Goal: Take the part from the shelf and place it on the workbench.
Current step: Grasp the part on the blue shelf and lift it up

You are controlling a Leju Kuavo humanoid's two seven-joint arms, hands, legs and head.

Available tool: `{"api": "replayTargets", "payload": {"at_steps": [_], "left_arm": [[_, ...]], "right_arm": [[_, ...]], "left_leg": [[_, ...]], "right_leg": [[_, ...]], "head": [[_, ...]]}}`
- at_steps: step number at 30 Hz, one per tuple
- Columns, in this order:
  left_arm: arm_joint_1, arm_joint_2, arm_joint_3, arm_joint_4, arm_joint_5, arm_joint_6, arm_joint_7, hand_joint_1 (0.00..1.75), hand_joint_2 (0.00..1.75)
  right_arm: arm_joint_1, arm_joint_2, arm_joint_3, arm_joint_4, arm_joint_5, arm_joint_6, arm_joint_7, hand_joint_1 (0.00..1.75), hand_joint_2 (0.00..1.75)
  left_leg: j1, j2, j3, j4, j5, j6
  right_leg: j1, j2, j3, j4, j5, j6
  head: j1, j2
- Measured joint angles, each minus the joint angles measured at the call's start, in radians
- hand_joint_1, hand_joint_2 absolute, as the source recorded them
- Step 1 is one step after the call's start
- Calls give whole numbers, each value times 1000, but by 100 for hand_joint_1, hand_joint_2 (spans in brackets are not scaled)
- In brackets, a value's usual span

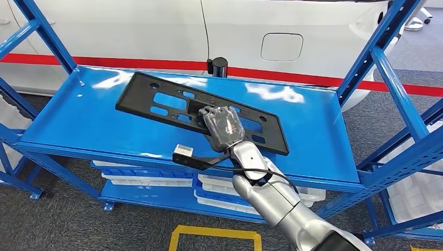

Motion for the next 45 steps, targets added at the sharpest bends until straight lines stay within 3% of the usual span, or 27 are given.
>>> {"api": "replayTargets", "payload": {"at_steps": [9, 13, 23, 29, 33, 45], "left_arm": [[1, -4, 1, 0, -8, 22, -48, 0, 175], [1, 2, 1, 0, -22, 20, -64, 0, 175], [-2, 10, 1, 0, -12, -15, -48, 0, 175], [-2, 14, 1, 0, -17, -29, -60, 0, 175], [-2, 15, 1, 0, -21, -40, -71, 0, 175], [-3, 22, -1, 0, -23, -47, -76, 0, 175]], "right_arm": [[50, -36, -78, -404, -54, -22, -44, 175, 175], [95, -39, -110, -550, -141, -34, -95, 175, 175], [172, -33, -173, -760, -811, 156, -286, 175, 175], [218, -38, -202, -858, -1056, 264, -319, 175, 175], [252, -44, -225, -911, -1124, 289, -322, 175, 175], [315, -67, -266, -984, -1167, 299, -351, 175, 175]], "left_leg": [[0, 0, 0, 0, 0, 0], [0, 0, 0, 0, 0, 0], [0, 0, 0, 0, 0, 0], [0, 0, 0, 0, 0, 0], [0, 0, 0, 0, 0, 0], [-2, 0, 0, 1, -1, 0]], "right_leg": [[0, 0, -1, 0, 0, 0], [0, 0, -1, 0, 0, 0], [0, 0, -1, 0, 0, 0], [0, 0, -1, 0, 0, 0], [0, 0, -1, 0, 0, 0], [-2, 0, 0, -1, 0, 0]], "head": [[0, 0], [0, 0], [0, 0], [0, 0], [0, 0], [0, 0]]}}
